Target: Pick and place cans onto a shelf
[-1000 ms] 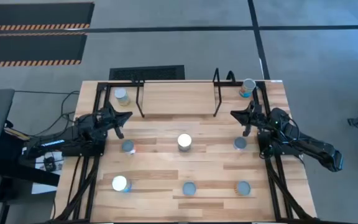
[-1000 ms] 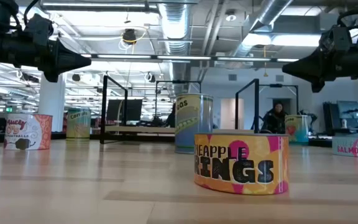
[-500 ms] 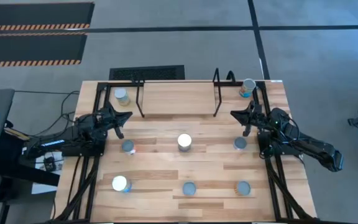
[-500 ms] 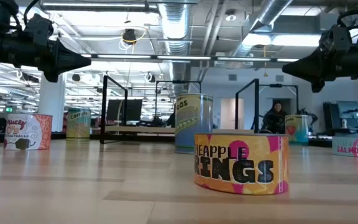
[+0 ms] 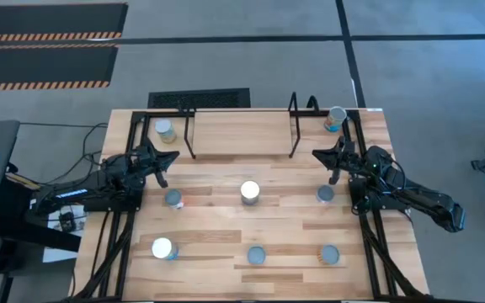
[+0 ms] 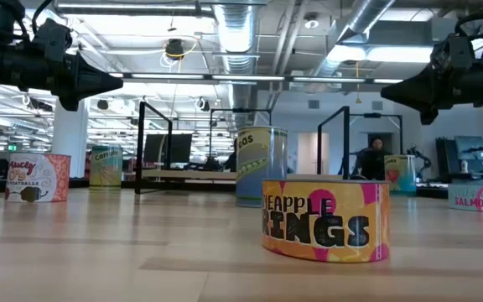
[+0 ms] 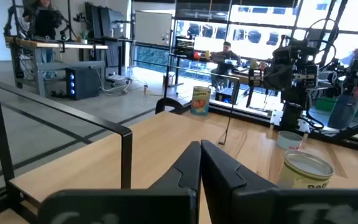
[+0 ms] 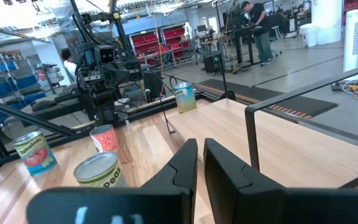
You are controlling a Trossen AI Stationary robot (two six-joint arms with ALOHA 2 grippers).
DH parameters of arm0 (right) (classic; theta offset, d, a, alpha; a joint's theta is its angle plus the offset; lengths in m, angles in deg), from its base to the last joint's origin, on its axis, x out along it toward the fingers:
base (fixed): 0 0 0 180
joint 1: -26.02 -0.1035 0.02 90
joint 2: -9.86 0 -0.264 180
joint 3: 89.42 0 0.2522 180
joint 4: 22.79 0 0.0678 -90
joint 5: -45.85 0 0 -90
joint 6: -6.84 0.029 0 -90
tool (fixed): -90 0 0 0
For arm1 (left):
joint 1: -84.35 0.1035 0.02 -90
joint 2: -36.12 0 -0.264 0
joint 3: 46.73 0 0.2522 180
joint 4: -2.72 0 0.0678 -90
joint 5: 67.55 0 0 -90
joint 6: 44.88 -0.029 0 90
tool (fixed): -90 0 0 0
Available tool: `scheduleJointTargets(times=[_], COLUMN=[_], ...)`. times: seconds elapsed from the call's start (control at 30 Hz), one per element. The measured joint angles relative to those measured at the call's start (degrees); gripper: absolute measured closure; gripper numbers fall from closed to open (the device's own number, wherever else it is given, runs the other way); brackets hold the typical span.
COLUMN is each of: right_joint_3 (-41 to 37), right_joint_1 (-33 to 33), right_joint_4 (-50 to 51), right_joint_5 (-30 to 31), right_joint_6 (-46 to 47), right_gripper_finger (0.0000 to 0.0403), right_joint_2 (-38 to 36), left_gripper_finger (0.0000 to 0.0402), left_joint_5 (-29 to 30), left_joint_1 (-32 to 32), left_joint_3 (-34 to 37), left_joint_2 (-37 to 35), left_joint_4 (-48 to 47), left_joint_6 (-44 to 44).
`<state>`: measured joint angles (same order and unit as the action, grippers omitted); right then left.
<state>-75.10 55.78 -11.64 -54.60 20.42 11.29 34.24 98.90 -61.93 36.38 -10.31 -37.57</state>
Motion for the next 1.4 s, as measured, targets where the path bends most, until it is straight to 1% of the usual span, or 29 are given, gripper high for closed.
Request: scheduleJointTargets(times=[0.53,0.77,0.87,0.93,1.0,1.03,1.1,1.23,1.4], right_joint_3=[-0.1,-0.1,0.0,1.0,2.7,3.6,5.1,9.4,16.9], right_joint_1=[0.0,0.0,0.6,1.3,2.0,2.4,3.2,4.8,7.3], right_joint_4=[-0.7,-7.3,-13.3,-12.0,-9.8,-8.6,-4.9,0.9,10.8], right_joint_5=[0.0,0.5,5.8,10.0,13.0,14.6,18.6,25.0,34.0], right_joint_6=[0.0,0.0,-1.1,-3.8,-6.2,-7.2,-8.0,-8.1,-8.4], right_gripper_finger=[0.0348,0.0348,0.0348,0.0355,0.0375,0.0387,0.0393,0.0397,0.0399], right_joint_2=[0.0,0.0,0.0,0.1,0.2,0.7,2.5,8.8,20.5], left_gripper_finger=[0.0401,0.0401,0.0401,0.0401,0.0401,0.0401,0.0401,0.0401,0.0402], left_joint_5=[0.0,0.0,0.6,0.9,0.0,-0.8,-1.4,-3.2,-7.4], left_joint_1=[0.0,0.0,0.0,0.0,0.1,0.1,0.0,0.0,0.0], left_joint_3=[0.0,0.0,0.0,0.0,0.0,0.0,0.0,0.0,0.0], left_joint_2=[0.0,0.0,0.0,0.0,0.0,0.0,0.0,0.2,0.2], left_joint_4=[0.0,0.0,0.2,0.1,0.1,0.0,0.0,-0.2,-0.9], left_joint_6=[0.7,5.2,5.1,4.0,3.2,3.2,3.1,2.4,-0.2])
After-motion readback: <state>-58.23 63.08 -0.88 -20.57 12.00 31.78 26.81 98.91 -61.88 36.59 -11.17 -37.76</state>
